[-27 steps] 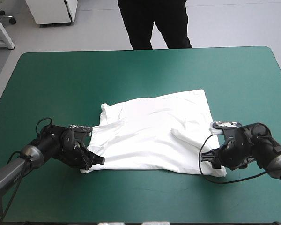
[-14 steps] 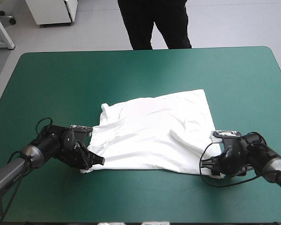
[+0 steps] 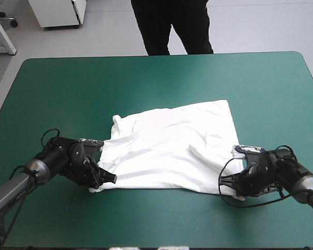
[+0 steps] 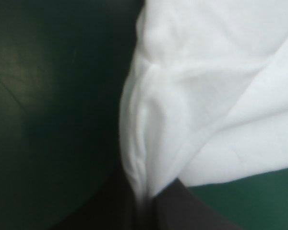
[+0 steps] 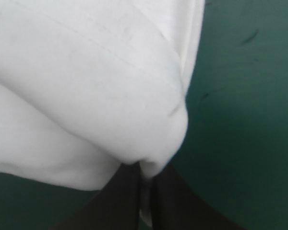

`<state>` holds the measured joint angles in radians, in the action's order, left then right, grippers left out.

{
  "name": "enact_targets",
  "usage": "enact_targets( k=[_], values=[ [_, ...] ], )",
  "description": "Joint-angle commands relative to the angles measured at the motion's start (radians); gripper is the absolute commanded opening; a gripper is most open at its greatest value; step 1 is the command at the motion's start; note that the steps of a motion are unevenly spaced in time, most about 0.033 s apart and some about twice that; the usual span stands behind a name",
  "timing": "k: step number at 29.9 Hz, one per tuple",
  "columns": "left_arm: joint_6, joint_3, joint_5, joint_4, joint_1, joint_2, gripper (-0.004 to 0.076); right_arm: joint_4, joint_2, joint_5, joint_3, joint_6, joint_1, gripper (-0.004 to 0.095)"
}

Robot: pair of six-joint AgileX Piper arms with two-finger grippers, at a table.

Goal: Fold the cloth

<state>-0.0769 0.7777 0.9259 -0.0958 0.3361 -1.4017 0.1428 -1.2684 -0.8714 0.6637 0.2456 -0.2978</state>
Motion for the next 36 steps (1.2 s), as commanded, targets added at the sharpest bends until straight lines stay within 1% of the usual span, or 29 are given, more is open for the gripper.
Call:
enact_targets(
  k=[1, 6, 9, 11, 14, 19, 20, 23, 28, 31, 36],
  values=[
    [-0.001, 0.066, 0.066, 0.007, 0.003, 0.031, -0.0007, -0.008, 0.083, -0.055, 0.018, 0.041, -0.003, -0.0017],
    [-0.001, 0.195, 0.131, 0.051, 0.003, 0.067, -0.0007, -0.057, 0.158, -0.095, 0.125, 0.045, -0.003, -0.0017],
    [-0.001, 0.275, 0.17, 0.066, 0.003, 0.071, -0.0008, -0.1, 0.164, -0.097, 0.211, 0.066, -0.003, -0.0017],
    [-0.001, 0.326, 0.176, 0.079, 0.003, 0.071, -0.0009, -0.116, 0.152, -0.093, 0.264, 0.069, -0.003, -0.0017],
    [-0.001, 0.393, 0.155, 0.105, 0.003, 0.069, -0.0009, -0.158, 0.134, -0.071, 0.341, 0.073, -0.001, -0.0017],
    [-0.056, 0.472, 0.076, 0.219, 0.003, 0.044, -0.0009, -0.288, 0.055, -0.035, 0.444, 0.123, 0.001, -0.0017],
    [-0.064, 0.485, 0.062, 0.244, 0.003, 0.032, -0.0009, -0.3, 0.029, -0.03, 0.466, 0.125, 0.009, -0.0016],
    [-0.069, 0.539, 0.04, 0.29, 0.003, -0.019, -0.0009, -0.298, -0.053, -0.013, 0.526, 0.123, 0.044, -0.0017],
    [-0.081, 0.644, 0.03, 0.34, 0.001, -0.144, -0.0009, -0.263, -0.181, 0.031, 0.645, 0.096, 0.098, -0.0017],
    [-0.081, 0.718, 0.014, 0.357, 0.001, -0.231, -0.0009, -0.255, -0.258, 0.033, 0.712, 0.064, 0.109, -0.0017],
    [-0.081, 0.847, 0.018, 0.362, 0.001, -0.356, -0.0009, -0.255, -0.368, 0.035, 0.797, 0.048, 0.109, -0.0017]
  ],
)
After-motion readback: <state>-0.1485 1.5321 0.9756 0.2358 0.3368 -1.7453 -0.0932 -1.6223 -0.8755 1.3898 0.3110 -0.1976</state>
